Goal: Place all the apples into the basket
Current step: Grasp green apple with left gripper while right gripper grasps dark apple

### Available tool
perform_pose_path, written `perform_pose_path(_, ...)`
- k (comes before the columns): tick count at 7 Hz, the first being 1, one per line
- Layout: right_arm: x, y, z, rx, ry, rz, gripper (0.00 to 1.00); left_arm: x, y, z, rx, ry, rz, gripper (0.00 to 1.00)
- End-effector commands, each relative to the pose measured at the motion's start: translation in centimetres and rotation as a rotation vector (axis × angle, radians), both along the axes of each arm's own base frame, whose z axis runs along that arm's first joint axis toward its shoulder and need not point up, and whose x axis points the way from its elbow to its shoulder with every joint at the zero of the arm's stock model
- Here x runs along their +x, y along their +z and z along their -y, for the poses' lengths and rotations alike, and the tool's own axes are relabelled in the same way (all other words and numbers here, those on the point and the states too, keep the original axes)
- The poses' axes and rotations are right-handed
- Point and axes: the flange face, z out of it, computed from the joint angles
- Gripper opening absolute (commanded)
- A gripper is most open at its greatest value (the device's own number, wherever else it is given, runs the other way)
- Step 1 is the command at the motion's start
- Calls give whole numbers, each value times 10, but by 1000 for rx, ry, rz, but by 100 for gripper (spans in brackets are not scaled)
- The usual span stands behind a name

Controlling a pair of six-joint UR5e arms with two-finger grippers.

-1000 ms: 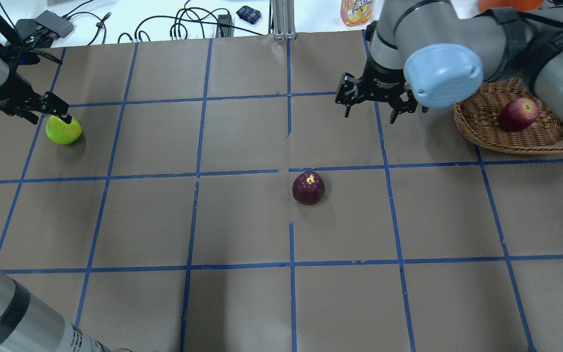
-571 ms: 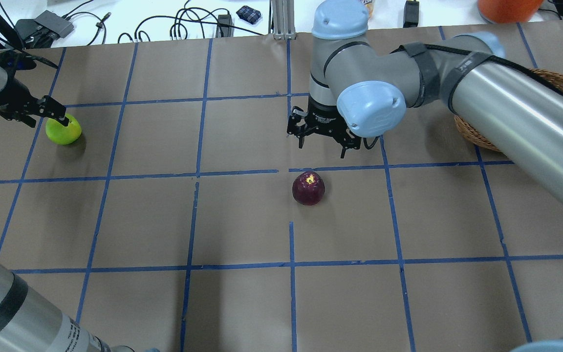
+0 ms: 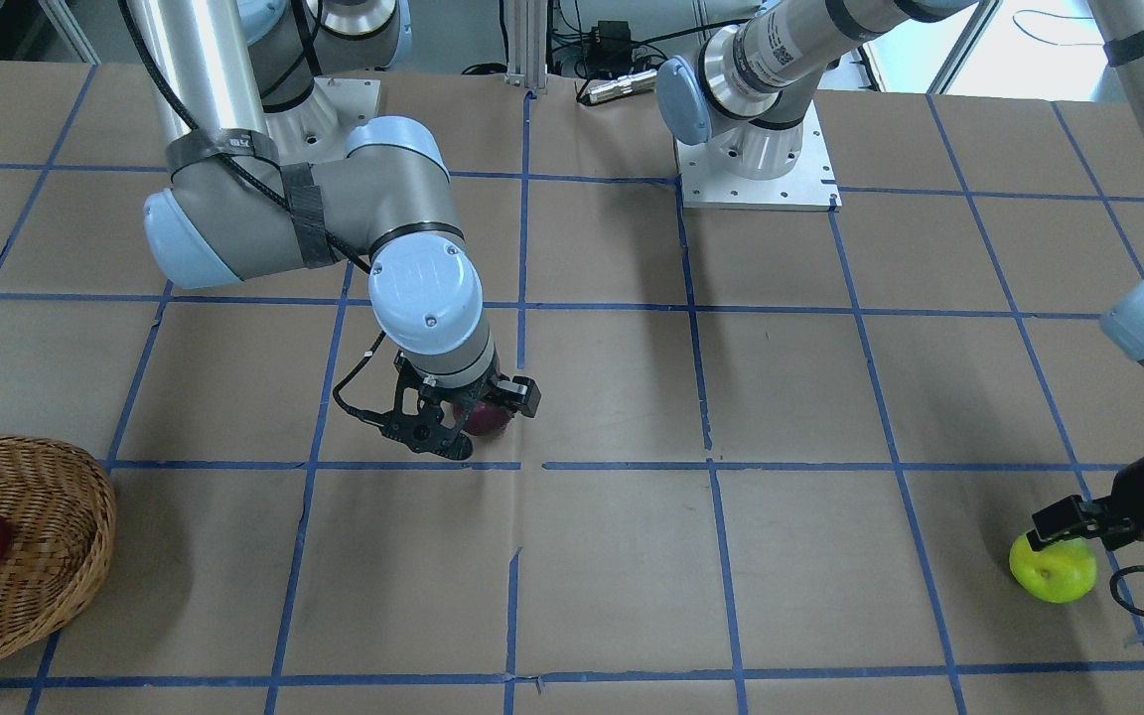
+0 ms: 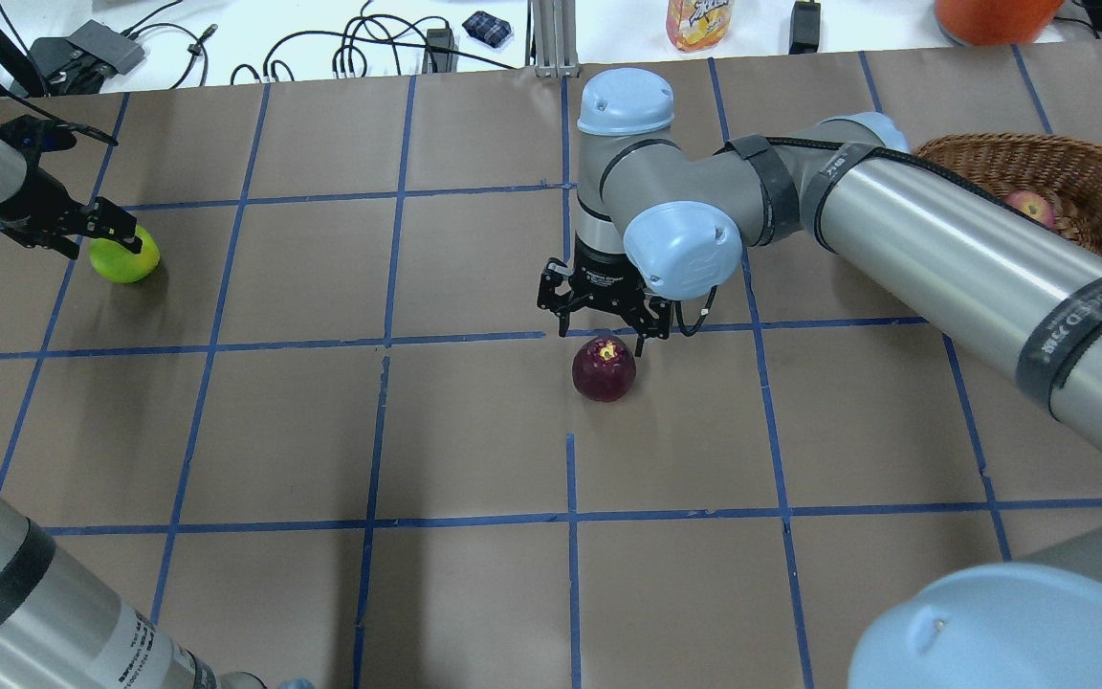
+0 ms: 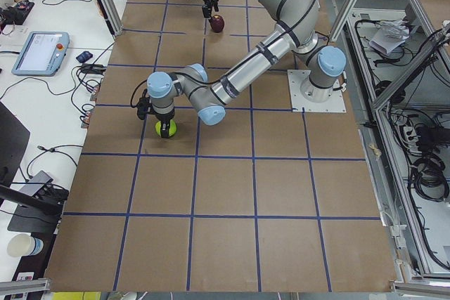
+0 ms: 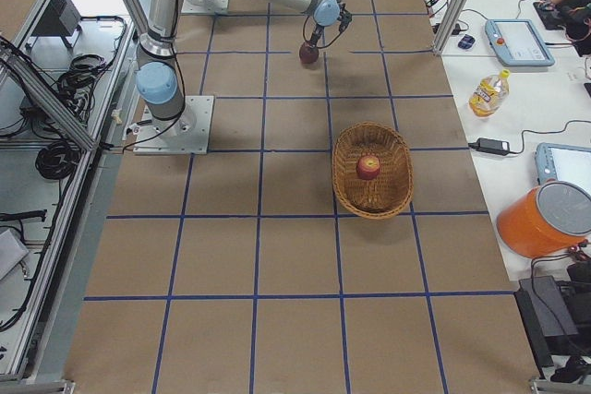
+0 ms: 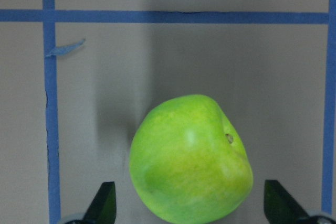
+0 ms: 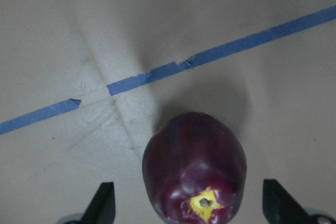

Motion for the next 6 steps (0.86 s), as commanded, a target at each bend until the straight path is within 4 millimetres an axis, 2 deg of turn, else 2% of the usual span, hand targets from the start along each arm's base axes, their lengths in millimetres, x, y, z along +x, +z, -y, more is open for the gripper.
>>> perform_pose_path(1, -2, -16, -11, 35, 2, -6, 100, -3, -7, 5, -37, -1, -59, 94)
perform_pose_path(2, -3, -28, -12, 45, 0, -8, 100, -4, -10, 5, -40, -2, -74, 91)
perform_pose_path(4, 0, -40, -10, 41, -8, -7, 100, -4, -11, 5, -38, -2, -75, 86)
perform_pose_path(5, -1, -43, -11, 44, -6, -11, 93, -4, -11, 5, -42, -5, -72, 78)
perform_pose_path(6, 0, -41, -10, 32, -8, -10, 33, -4, -11, 6, -47, -10, -71, 73)
